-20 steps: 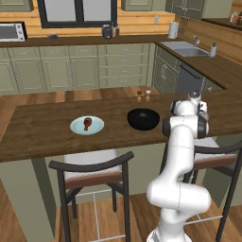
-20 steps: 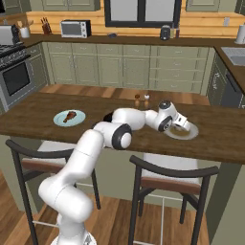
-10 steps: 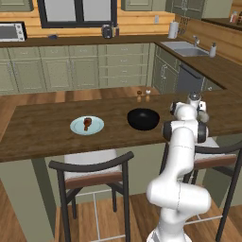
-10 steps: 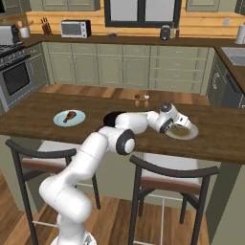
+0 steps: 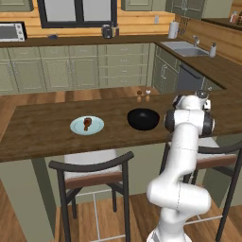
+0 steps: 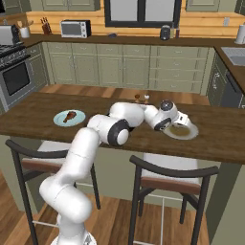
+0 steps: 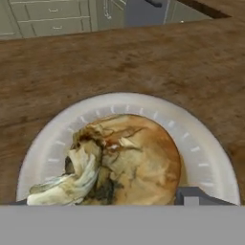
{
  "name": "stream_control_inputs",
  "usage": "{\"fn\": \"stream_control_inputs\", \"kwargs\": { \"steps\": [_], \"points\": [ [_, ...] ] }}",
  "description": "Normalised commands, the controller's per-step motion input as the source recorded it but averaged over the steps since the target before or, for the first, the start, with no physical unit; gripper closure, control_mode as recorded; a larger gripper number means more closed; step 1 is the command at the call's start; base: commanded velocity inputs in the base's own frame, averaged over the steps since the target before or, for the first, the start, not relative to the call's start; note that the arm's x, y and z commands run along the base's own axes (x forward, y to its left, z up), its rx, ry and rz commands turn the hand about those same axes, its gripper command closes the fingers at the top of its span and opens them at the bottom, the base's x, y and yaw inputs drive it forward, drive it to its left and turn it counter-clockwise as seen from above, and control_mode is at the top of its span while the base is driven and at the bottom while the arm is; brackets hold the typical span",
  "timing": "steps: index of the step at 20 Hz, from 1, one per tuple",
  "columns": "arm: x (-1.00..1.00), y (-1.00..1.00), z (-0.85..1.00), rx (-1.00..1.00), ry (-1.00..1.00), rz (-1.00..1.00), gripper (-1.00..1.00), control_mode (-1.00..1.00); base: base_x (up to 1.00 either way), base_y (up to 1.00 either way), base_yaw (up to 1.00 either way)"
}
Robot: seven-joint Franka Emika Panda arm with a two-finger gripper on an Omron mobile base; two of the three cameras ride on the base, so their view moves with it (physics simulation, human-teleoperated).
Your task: Pick the chicken drumstick and onion from their plates and place them in the bowl. Then put the bowl in the fridge.
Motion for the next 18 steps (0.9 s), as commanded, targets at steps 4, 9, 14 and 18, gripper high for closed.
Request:
{"fn": "stream_control_inputs", "kwargs": {
  "steps": [4, 9, 14, 18],
  "points": [
    [-0.96, 0.44, 0.64, 0.00, -0.19, 0.13, 1.00, -1.00, 0.00, 0.00, 0.00],
    [-0.96, 0.67, 0.83, 0.00, -0.06, 0.13, 1.00, -1.00, 0.00, 0.00, 0.00],
    [-0.82, 0.63, 1.00, 0.00, 0.05, 0.06, 1.00, -1.00, 0.00, 0.00, 0.00],
    [-0.60, 0.73, 1.00, 0.02, 0.03, 0.05, 1.00, -1.00, 0.00, 0.00, 0.00]
  ]
}}
